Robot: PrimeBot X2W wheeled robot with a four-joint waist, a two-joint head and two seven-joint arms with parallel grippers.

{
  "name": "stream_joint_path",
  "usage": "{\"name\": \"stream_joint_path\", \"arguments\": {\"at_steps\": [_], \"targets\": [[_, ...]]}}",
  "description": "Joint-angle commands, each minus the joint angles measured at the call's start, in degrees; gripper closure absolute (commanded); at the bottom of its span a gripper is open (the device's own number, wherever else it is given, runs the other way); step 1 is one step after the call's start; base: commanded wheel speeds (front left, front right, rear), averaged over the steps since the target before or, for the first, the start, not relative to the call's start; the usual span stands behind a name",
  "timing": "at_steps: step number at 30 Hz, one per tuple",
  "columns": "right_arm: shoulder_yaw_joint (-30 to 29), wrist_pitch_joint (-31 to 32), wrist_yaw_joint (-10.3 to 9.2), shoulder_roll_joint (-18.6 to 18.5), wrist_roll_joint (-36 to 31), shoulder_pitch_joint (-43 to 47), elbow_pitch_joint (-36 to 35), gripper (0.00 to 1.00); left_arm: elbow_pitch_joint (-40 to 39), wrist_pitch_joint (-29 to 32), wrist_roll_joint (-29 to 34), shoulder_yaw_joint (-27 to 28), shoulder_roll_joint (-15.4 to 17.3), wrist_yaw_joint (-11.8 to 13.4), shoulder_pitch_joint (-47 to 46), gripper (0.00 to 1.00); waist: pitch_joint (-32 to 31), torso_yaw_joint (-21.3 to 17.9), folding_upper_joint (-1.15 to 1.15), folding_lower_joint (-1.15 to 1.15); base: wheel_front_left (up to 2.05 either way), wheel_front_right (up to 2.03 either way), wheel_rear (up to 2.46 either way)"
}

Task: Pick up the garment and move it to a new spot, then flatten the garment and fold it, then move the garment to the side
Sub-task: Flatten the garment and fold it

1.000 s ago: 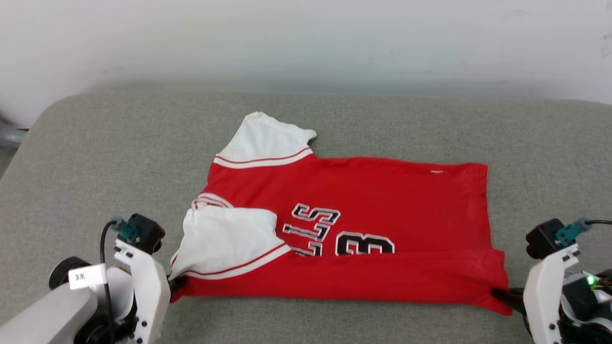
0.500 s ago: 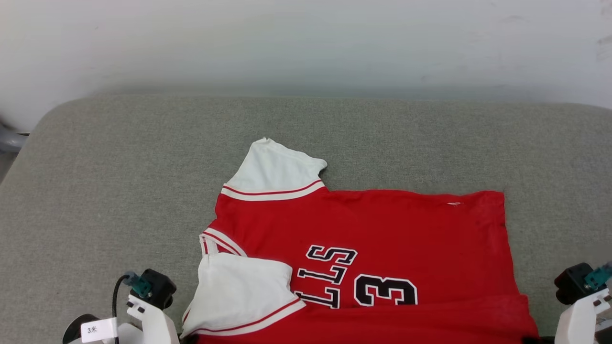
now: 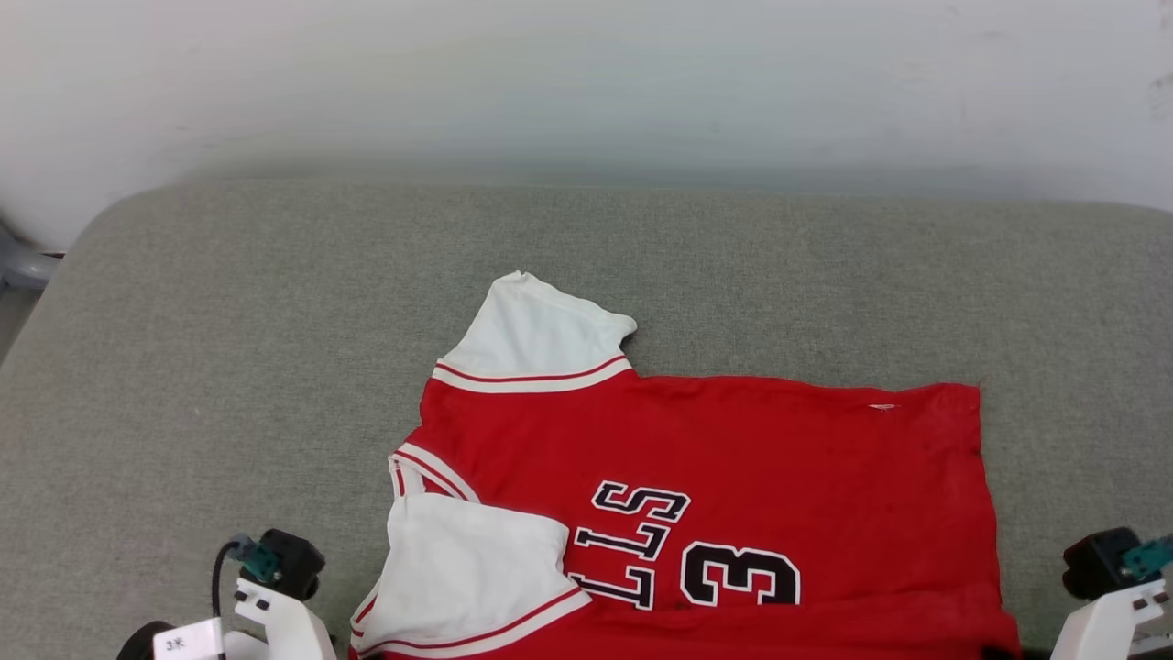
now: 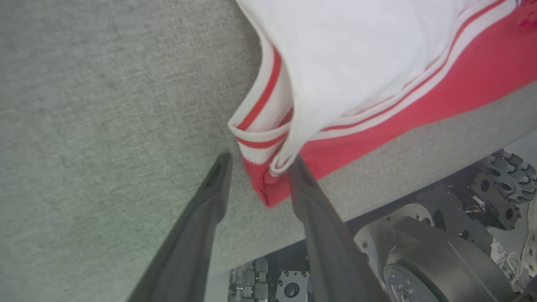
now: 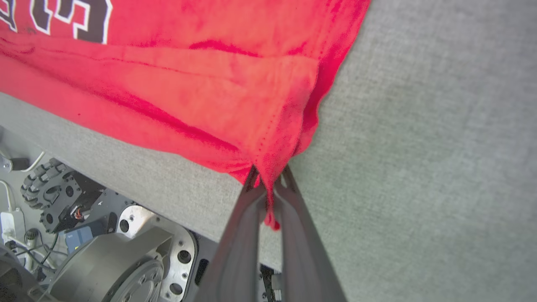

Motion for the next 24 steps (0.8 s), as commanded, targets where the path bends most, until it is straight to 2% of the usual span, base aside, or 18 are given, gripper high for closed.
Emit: {"name": "stream_joint_path", "arguments": {"at_steps": [1, 7, 14, 20, 24], "targets": [[-1.0, -1.6, -0.09, 0.5, -0.6, 0.7, -0.4, 0.00, 0.1, -0.5, 0.4, 0.5, 0.6, 0.3, 0.2, 0.00, -0.4, 0.1, 0.00, 0.00, 0.00, 0.00, 0.00], [-6.4, -10.5, -0.08, 3.4, -3.8, 0.6, -3.6, 0.00, -3.1, -2.9, 1.5, 2.6, 2.9, 1.4, -1.9, 0.00, -1.4, 0.2, 0.00, 0.00, 0.00, 0.00, 0.00], [-14.5, -24.5, -0.08, 11.7, -13.4, -1.6, -8.0, 0.00, -4.7, -8.5, 5.8, 6.5, 4.2, 4.1, -7.1, 0.00, -1.1, -1.3, 0.00, 0.00, 0.00, 0.00, 0.00], [-18.6, -32.4, -0.08, 18.2, -19.5, -2.5, -11.5, 0.00, -2.1, -12.1, 8.2, 9.8, 1.8, 4.0, -15.1, 0.00, 1.8, -3.3, 0.00, 0.00, 0.00, 0.00, 0.00], [-19.9, -35.0, -0.08, 21.5, -21.6, -3.1, -13.6, 0.00, 1.8, -11.1, 8.4, 10.5, -1.0, 2.4, -21.3, 0.00, 5.1, -5.0, 0.00, 0.00, 0.00, 0.00, 0.00]]}}
